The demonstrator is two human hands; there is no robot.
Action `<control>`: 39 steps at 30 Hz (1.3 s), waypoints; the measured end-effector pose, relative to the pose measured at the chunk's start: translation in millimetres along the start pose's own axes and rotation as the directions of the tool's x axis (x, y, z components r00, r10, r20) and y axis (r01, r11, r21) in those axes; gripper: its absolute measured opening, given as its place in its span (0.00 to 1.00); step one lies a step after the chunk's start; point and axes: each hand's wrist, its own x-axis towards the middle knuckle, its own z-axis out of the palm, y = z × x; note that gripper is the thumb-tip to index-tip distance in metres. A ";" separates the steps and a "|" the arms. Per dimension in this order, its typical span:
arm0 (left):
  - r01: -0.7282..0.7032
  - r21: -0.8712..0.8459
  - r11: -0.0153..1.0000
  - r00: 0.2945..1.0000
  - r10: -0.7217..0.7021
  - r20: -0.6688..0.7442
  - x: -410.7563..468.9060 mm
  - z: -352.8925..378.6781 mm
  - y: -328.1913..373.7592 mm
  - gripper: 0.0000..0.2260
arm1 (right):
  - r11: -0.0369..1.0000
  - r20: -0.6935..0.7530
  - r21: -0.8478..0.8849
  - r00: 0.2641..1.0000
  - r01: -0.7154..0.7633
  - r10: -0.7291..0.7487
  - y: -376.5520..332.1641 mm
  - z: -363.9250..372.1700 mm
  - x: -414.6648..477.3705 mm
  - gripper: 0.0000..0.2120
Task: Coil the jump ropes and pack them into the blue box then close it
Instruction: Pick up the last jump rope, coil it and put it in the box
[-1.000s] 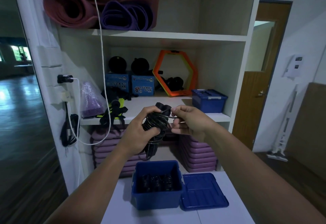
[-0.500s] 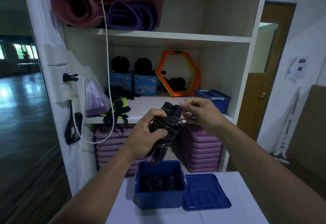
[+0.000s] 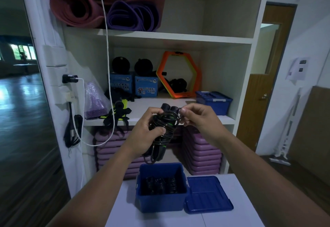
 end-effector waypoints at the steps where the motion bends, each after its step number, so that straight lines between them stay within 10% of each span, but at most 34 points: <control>1: -0.012 0.029 1.000 0.999 0.011 0.034 -1.1 1.4 -0.1 0.21 | 0.999 -0.046 -0.026 0.998 0.029 -0.030 -1.0 -1.1 2.7 0.07; 8: -0.091 0.126 0.988 0.993 0.080 0.085 -9.2 1.7 -2.0 0.20 | 0.949 -0.032 -0.312 0.999 -0.048 0.040 -9.2 -6.5 8.9 0.07; 16: -0.111 0.121 0.986 0.988 0.096 0.122 -17.1 -2.3 3.5 0.18 | 0.943 0.131 -0.222 0.951 -0.248 0.281 -16.7 -10.2 12.6 0.08; 39: -0.259 -0.034 0.965 0.939 0.260 0.224 -25.9 -25.8 18.6 0.15 | 0.887 0.574 0.126 0.762 -0.445 0.300 -19.9 -6.8 8.0 0.08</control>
